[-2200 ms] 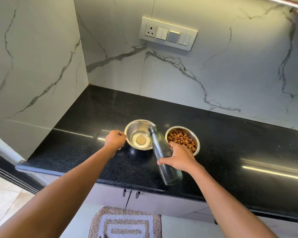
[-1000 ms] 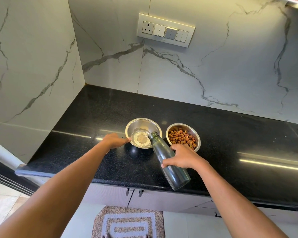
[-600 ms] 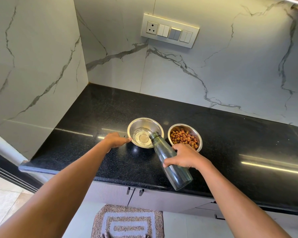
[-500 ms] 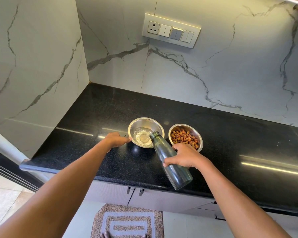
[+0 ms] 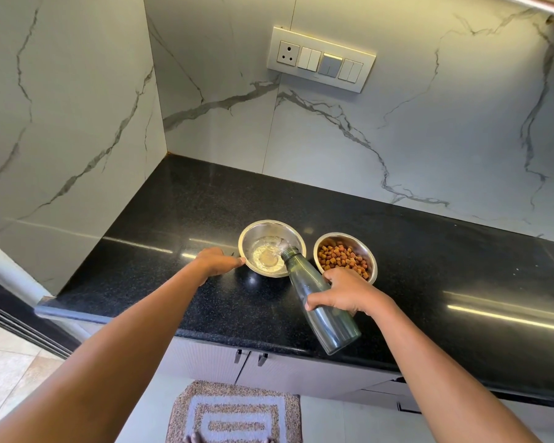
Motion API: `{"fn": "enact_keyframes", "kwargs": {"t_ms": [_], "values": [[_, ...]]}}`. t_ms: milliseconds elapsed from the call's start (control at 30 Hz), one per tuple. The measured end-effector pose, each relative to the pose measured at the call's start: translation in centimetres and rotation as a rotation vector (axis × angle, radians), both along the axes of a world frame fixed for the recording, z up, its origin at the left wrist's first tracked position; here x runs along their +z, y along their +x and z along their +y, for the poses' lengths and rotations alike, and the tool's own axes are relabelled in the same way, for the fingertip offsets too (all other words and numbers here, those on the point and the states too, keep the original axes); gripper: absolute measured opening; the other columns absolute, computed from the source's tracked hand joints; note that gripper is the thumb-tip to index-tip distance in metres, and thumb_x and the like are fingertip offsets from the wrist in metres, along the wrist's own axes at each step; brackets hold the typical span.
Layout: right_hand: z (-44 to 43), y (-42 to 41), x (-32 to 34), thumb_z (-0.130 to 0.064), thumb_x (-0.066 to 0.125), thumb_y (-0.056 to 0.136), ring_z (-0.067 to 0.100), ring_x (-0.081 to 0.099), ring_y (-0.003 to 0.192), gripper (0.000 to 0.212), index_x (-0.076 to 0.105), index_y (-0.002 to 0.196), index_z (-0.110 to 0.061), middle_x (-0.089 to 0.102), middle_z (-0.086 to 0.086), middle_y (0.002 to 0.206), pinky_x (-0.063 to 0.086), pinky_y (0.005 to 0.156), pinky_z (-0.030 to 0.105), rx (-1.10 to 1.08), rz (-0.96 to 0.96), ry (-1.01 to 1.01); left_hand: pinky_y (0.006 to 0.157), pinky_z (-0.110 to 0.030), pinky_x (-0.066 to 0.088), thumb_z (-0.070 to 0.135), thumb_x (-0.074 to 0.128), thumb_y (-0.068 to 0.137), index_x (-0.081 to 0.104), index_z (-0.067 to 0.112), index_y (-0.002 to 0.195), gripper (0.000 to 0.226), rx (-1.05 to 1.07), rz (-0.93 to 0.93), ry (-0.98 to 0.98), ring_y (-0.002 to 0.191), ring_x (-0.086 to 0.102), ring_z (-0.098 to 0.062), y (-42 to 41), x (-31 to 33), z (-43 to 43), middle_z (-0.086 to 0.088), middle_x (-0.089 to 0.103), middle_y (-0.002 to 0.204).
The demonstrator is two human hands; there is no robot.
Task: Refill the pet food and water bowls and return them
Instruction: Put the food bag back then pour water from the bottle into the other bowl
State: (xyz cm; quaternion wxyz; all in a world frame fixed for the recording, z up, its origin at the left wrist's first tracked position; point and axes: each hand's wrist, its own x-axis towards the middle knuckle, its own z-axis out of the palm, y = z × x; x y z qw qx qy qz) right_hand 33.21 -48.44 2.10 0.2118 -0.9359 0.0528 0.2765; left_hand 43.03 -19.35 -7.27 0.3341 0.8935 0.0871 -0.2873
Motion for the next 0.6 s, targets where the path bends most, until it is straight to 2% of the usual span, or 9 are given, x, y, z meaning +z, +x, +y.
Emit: {"fn": "enact_keyframes", "kwargs": {"t_ms": [600], "values": [[0.7, -0.2, 0.6, -0.059, 0.083, 0.061, 0.019, 0.072, 0.089, 0.058, 0.07, 0.102, -0.021, 0.073, 0.002, 0.1, 0.067, 0.073, 0.04, 0.007, 0.054, 0.011, 0.114, -0.046, 0.039, 0.071, 0.057, 0.085, 0.045, 0.003, 0.147, 0.093, -0.073, -0.013, 0.084, 0.142, 0.041, -0.036, -0.4, 0.9, -0.2, -0.018, 0.041, 0.156]]}}
